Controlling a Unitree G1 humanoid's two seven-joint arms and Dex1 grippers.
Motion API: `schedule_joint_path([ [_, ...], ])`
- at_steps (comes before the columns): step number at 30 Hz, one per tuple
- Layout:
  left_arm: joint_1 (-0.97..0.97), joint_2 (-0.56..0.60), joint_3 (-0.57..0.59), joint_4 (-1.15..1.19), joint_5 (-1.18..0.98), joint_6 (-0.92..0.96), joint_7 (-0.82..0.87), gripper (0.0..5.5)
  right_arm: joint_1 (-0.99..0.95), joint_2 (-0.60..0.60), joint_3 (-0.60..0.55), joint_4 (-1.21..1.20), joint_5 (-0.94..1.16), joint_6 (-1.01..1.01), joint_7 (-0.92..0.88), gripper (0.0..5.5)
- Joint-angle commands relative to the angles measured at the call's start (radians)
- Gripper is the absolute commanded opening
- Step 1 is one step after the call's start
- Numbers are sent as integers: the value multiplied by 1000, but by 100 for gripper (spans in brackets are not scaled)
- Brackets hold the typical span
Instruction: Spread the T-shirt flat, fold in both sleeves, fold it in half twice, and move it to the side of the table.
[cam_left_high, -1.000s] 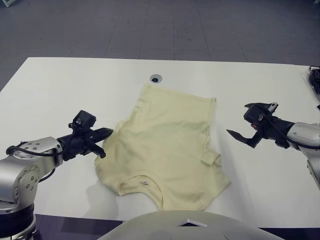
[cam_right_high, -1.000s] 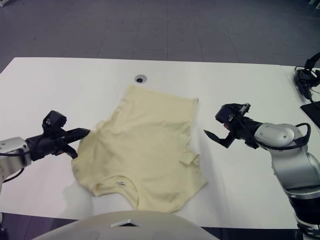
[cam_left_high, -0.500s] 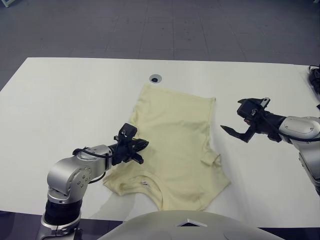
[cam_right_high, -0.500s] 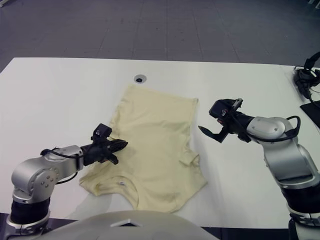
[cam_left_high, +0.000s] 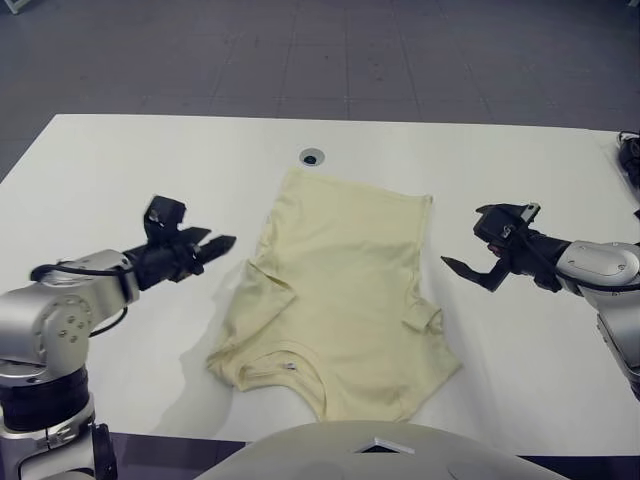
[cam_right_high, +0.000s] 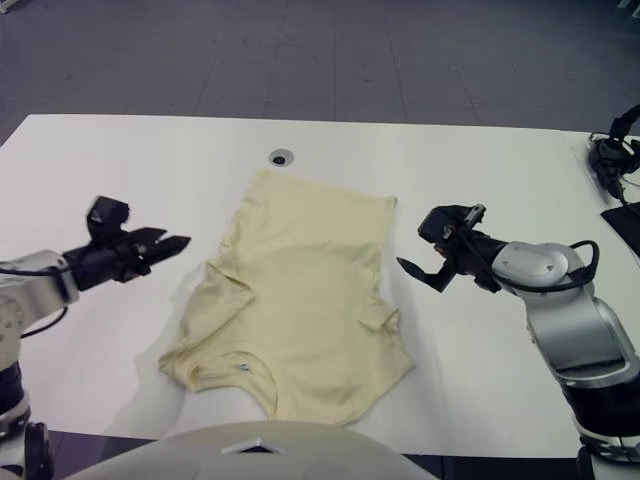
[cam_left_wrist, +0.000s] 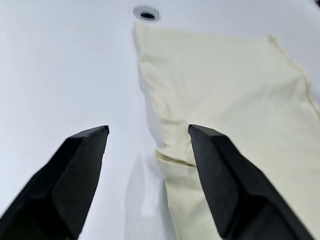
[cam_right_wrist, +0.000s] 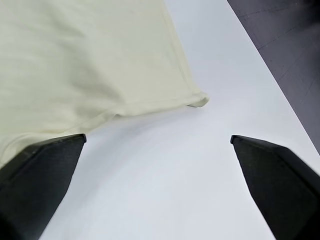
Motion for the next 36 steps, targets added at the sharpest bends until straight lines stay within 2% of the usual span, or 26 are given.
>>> schedule_joint_path([
  [1, 28, -9, -72, 40, 36, -56, -34, 326, -25, -2, 11, 12, -2, -6, 9, 540],
  [11, -28, -52, -181, 190, 115, -147, -56, 140, -41, -1, 22, 23, -4, -11, 10, 540],
  [19, -46, -61, -190, 198, 123, -151, -65, 1, -40, -3, 24, 21, -6, -14, 8, 540],
  [28, -36, -40, -167, 91, 102, -110, -67, 1, -27, -3, 17, 10, -6, -10, 3, 540],
  [36, -28, -6, -159, 153, 150, -138, -70, 129, -23, 0, 22, 9, -8, -12, -2, 540],
])
